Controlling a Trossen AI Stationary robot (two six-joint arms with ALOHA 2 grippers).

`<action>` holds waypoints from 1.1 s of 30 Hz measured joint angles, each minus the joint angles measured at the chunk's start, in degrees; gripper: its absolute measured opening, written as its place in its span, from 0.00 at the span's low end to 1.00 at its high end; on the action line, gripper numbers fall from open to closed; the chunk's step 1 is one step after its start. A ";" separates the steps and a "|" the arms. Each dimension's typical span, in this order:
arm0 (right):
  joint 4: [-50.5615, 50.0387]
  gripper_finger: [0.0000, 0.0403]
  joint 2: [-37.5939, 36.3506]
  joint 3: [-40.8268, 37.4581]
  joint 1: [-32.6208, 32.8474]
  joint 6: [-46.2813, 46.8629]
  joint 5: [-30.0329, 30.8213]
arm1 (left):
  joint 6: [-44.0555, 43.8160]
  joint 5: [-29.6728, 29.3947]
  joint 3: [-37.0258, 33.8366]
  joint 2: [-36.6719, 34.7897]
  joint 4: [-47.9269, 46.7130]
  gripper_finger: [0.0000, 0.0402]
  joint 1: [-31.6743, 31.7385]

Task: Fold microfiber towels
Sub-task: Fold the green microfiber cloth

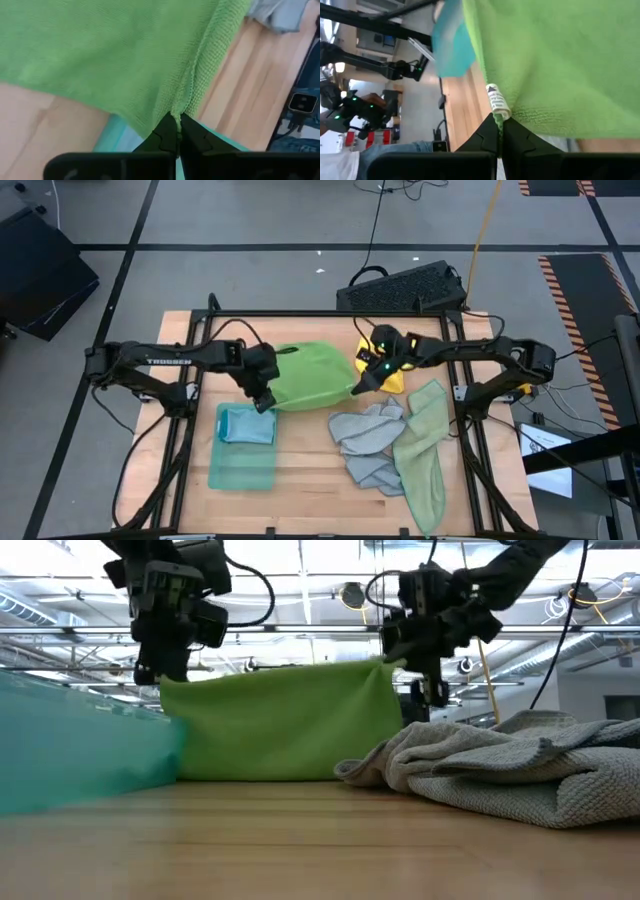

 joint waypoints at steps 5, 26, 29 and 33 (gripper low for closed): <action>0.28 0.00 0.00 -1.58 1.13 0.29 2.25 | 0.00 -3.05 -0.94 -0.10 1.83 0.02 -0.54; 1.17 0.34 -0.39 -0.84 -7.06 1.84 -1.37 | -4.27 -2.61 -0.92 -0.16 2.23 0.38 0.97; 0.60 0.34 -0.35 2.38 -7.82 1.90 8.19 | -5.33 -2.05 -0.70 -0.16 2.16 0.46 0.98; -4.02 0.34 0.73 8.88 -9.62 -4.14 17.70 | -7.31 -1.95 1.05 -0.16 1.27 0.50 2.06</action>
